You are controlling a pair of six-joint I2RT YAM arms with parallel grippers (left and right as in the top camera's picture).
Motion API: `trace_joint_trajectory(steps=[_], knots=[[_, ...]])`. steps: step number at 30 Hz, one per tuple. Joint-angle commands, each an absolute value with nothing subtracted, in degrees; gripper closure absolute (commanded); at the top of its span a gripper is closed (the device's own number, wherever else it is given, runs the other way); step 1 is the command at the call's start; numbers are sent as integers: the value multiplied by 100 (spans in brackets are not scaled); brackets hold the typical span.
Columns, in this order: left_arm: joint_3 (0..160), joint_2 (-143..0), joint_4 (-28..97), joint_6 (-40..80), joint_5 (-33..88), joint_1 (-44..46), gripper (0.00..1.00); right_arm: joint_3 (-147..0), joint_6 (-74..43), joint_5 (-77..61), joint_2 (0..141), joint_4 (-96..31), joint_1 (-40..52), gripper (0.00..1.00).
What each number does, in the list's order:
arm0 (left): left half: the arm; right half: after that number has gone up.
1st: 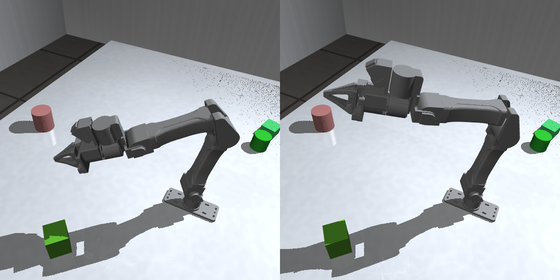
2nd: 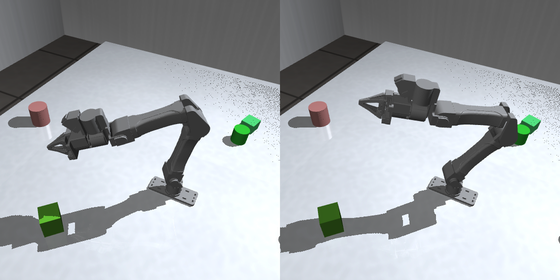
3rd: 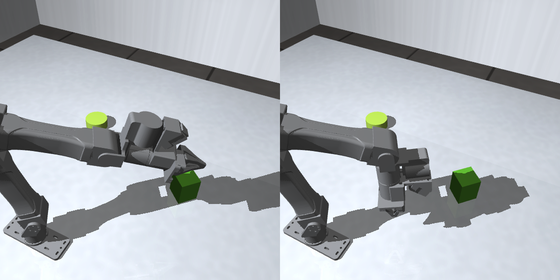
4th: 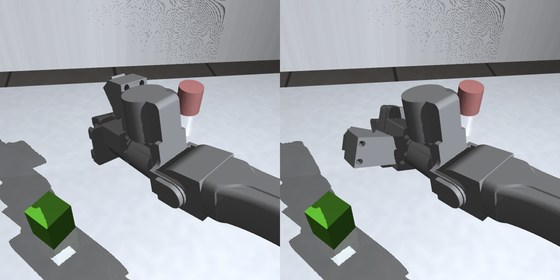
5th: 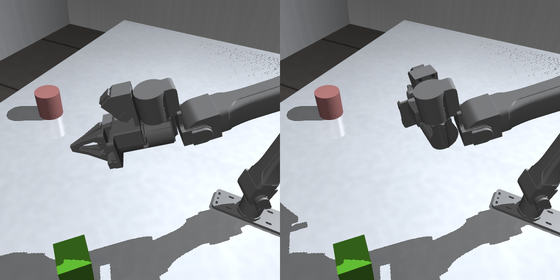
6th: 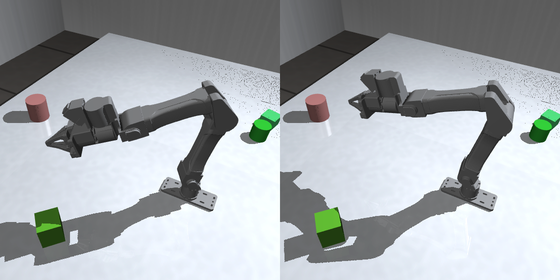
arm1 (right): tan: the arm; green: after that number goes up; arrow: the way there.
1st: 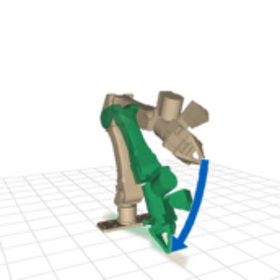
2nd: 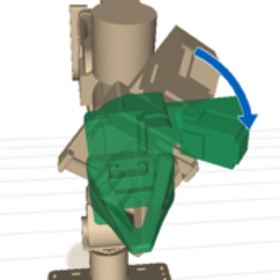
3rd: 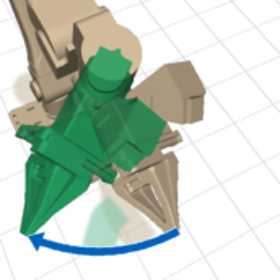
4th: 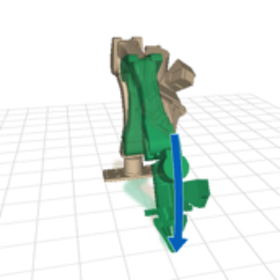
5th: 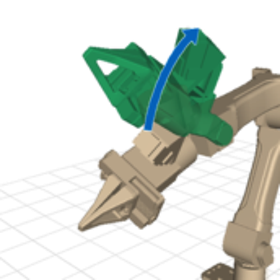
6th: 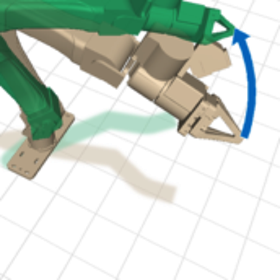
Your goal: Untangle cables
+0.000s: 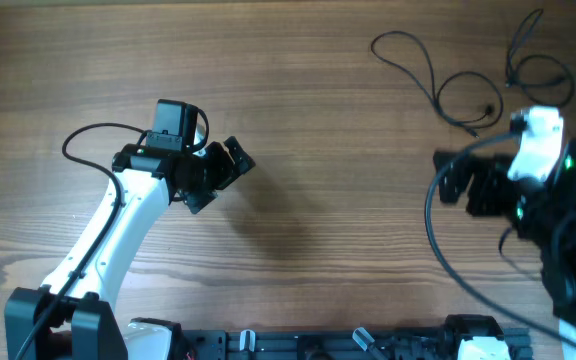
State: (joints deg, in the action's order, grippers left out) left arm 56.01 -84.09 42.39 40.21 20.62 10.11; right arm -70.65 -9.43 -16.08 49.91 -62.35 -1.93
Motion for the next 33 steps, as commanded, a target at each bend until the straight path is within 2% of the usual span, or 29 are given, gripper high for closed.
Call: trace_joint_trajectory(steps=[1, 14, 21, 26, 33], knots=[[5627, -8315, 4228, 4077, 1984, 985, 0, -7081, -1041, -1664, 4659, -6598, -167, 0], [5627, -8315, 4228, 4077, 1984, 985, 0, -7081, -1107, -1852, 3673, -7865, -167, 0], [5627, -8315, 4228, 4077, 1984, 985, 0, -7081, -1063, -1658, 3680, -8027, -169, 0], [5627, -8315, 4228, 4077, 1984, 985, 0, -7081, -1734, -1269, 3671, -8486, -169, 0], [5627, -8315, 4228, 4077, 1984, 985, 0, -7076, -1468, -1446, 3463, -8309, -169, 0]])
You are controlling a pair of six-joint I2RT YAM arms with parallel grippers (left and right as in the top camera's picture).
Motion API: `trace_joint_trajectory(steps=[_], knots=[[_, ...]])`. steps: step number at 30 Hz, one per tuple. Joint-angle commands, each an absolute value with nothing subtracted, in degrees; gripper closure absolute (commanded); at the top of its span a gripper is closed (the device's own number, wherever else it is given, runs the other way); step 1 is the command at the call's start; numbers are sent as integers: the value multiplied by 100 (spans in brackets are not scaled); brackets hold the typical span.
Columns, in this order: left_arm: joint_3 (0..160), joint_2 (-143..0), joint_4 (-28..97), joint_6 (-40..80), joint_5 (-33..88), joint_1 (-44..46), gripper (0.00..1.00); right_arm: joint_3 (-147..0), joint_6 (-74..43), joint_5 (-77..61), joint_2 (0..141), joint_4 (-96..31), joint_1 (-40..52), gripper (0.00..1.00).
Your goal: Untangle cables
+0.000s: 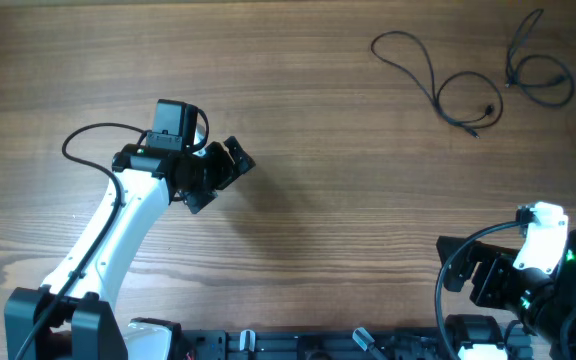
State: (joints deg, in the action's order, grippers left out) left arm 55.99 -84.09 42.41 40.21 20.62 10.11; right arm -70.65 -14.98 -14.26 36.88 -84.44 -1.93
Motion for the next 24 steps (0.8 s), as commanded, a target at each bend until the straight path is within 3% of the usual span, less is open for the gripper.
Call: trace_joint_trajectory(steps=[1, 24], knots=[[5627, -8315, 4228, 4077, 1984, 985, 0, -7076, -1406, -1544, 3404, -8230, -169, 0], [5627, -8315, 4228, 4077, 1984, 985, 0, -7076, -1367, -2073, 2001, -8103, -169, 0]])
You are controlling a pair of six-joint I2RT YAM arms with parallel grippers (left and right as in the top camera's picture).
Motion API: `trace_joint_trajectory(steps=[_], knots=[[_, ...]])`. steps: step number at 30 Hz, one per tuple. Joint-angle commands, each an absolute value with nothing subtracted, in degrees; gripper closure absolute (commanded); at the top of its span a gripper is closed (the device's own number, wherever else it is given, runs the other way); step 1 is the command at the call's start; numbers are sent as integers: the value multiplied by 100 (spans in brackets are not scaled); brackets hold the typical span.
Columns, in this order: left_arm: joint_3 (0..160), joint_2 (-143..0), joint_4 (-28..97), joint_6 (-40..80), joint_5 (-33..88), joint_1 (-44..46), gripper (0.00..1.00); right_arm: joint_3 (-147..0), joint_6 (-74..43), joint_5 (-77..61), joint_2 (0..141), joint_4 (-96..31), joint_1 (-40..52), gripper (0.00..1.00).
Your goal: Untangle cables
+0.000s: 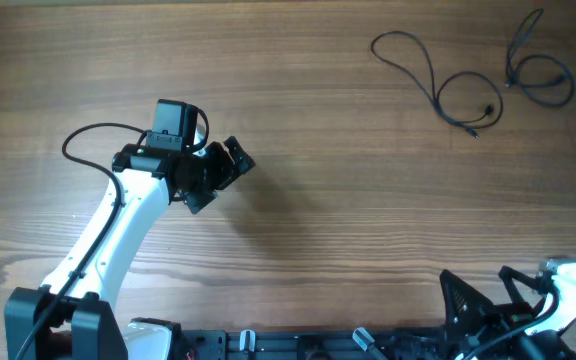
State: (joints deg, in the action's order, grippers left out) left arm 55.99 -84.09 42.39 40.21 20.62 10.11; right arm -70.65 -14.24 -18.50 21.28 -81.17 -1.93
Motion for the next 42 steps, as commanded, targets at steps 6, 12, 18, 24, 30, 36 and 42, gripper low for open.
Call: trace_joint_trajectory(steps=[6, 12, 18, 24, 30, 36, 42], knots=[[5627, -8315, 4228, 4077, 1984, 985, 0, -7076, -1302, -2069, 2001, -8051, -169, 0], [5627, -8315, 4228, 4077, 1984, 985, 0, -7076, -1304, -2093, 2001, -7819, -169, 0], [5627, -8315, 4228, 4077, 1984, 985, 0, -7076, -1304, -2305, 2001, -7406, -169, 0], [5627, -8315, 4228, 4077, 1984, 985, 0, -7076, -1194, -2300, 2001, -7411, -169, 0], [5627, -8315, 4228, 4077, 1984, 985, 0, -7076, -1127, -2309, 1988, -7575, -169, 0], [5627, -8315, 4228, 4077, 1984, 985, 0, -7076, -1009, -2453, 1570, -7599, -169, 0], [5627, -8315, 4228, 4077, 1984, 985, 0, -7076, -897, -2425, 829, -7614, -169, 0]])
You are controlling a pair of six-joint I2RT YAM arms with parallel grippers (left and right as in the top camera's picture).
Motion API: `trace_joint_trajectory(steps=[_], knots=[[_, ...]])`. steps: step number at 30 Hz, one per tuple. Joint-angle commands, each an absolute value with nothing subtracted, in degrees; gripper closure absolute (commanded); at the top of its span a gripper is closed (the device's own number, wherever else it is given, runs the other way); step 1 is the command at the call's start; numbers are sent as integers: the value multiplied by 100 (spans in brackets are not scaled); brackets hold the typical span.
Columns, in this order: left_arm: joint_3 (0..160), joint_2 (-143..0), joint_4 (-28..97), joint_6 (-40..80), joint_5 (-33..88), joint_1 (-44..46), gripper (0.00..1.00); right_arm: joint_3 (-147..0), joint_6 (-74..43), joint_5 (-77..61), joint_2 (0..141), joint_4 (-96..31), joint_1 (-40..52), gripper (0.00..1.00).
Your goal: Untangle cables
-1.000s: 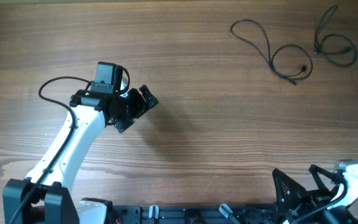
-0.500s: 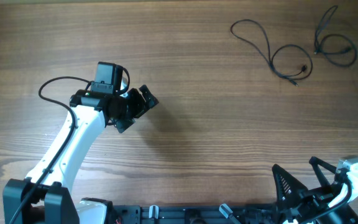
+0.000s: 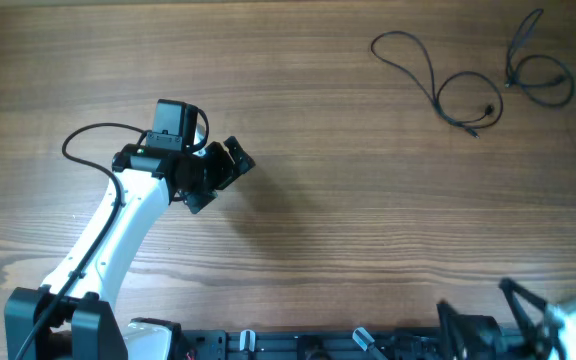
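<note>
Three thin black cables lie at the table's far right, apart from one another. One long cable [image 3: 430,78] runs in loops to a plug end. A second cable [image 3: 542,72] is coiled in the top right corner. A third cable curves in from the right edge. My left gripper [image 3: 220,178] hovers open over bare wood at the left centre, far from all the cables. My right arm [image 3: 564,322] is pulled back to the bottom right corner; its gripper is only a dark shape at the frame's edge.
The wooden table [image 3: 348,200] fills the view. The left arm's own black cable [image 3: 83,135] loops beside its white link. A dark rail with the arm bases [image 3: 308,345] runs along the near edge.
My right arm has drawn further down toward the bottom right corner, with less of it in view. The left arm and the cables have not moved.
My right arm was first at the right edge near the cables, covering the third one. It then stood lower by the near edge, then at the bottom corner, and now it is nearly out of view. The left arm stayed still throughout.
</note>
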State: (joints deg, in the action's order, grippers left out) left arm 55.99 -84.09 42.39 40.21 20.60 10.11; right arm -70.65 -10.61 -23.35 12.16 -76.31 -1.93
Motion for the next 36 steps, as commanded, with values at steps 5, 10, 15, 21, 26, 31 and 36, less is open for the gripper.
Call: trace_joint_trajectory(steps=[5, 10, 15, 21, 26, 31, 36], knots=[[5627, -8315, 4228, 4077, 1984, 985, 0, -7076, -895, -2331, 491, -7568, -169, 0], [5627, -8315, 4228, 4077, 1984, 985, 0, -7076, -902, -2292, 480, -7568, -169, 0], [5627, -8315, 4228, 4077, 1984, 985, 0, -7076, -897, -2290, 480, -7566, -169, 0], [5627, -8315, 4228, 4077, 1984, 985, 0, -7037, -727, -1927, 480, -7373, -169, 0], [5627, -8315, 4228, 4077, 1984, 985, 0, -6530, -425, -1927, 480, -6812, -169, 0], [5627, -8315, 4228, 4077, 1984, 985, 0, -5583, -449, -1981, 480, -5931, -169, 0], [5627, -8315, 4228, 4077, 1984, 985, 0, -4724, -447, -2368, 449, -4884, -169, 0]])
